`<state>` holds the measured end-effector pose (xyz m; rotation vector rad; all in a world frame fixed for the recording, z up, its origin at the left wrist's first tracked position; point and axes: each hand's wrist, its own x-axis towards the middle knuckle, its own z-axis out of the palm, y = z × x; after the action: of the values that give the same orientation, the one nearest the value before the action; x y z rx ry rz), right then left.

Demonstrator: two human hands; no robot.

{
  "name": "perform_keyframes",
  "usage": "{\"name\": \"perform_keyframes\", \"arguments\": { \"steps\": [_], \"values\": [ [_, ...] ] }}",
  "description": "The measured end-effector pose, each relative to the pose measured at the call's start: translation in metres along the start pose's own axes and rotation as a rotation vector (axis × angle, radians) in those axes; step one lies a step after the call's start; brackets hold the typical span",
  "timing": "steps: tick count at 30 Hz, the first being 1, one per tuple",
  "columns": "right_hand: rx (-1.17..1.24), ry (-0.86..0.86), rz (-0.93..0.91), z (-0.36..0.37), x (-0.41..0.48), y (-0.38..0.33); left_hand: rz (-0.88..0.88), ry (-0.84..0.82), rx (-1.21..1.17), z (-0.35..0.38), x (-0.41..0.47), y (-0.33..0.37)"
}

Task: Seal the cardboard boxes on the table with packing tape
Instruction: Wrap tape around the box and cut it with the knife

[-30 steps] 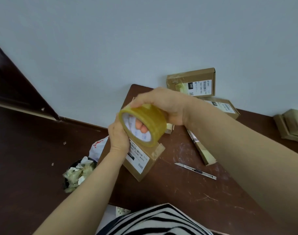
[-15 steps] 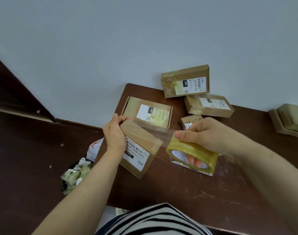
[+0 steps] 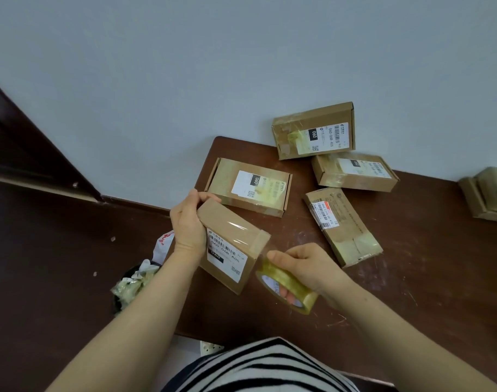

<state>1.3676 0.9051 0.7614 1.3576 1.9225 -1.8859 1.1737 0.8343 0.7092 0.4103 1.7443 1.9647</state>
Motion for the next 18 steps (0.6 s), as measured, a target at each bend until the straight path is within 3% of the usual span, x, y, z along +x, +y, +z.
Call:
{"name": "perform_keyframes", "arguments": {
  "steps": [2,4,8,11,14,18],
  "values": [
    [0.003,0.005,-0.01,0.001,0.005,0.001,-0.009,-0.144,0.195,-0.009,0.002,0.012],
    [0.006,0.0,-0.02,0.001,0.007,0.002,0.045,-0.271,0.568,-0.021,0.009,0.033],
    [-0.019,-0.01,-0.052,0.003,0.011,0.007,0.188,-0.285,1.136,-0.002,0.005,0.065],
    [-0.034,-0.011,-0.062,0.006,0.013,0.006,0.365,-0.429,1.615,0.028,-0.022,0.052],
    [-0.032,-0.003,-0.053,0.008,0.014,0.005,0.321,-0.495,1.758,0.033,-0.022,0.047],
    [-0.073,-0.026,-0.064,0.007,0.012,0.003,0.56,-0.647,1.711,0.047,-0.053,0.041]
  ]
}}
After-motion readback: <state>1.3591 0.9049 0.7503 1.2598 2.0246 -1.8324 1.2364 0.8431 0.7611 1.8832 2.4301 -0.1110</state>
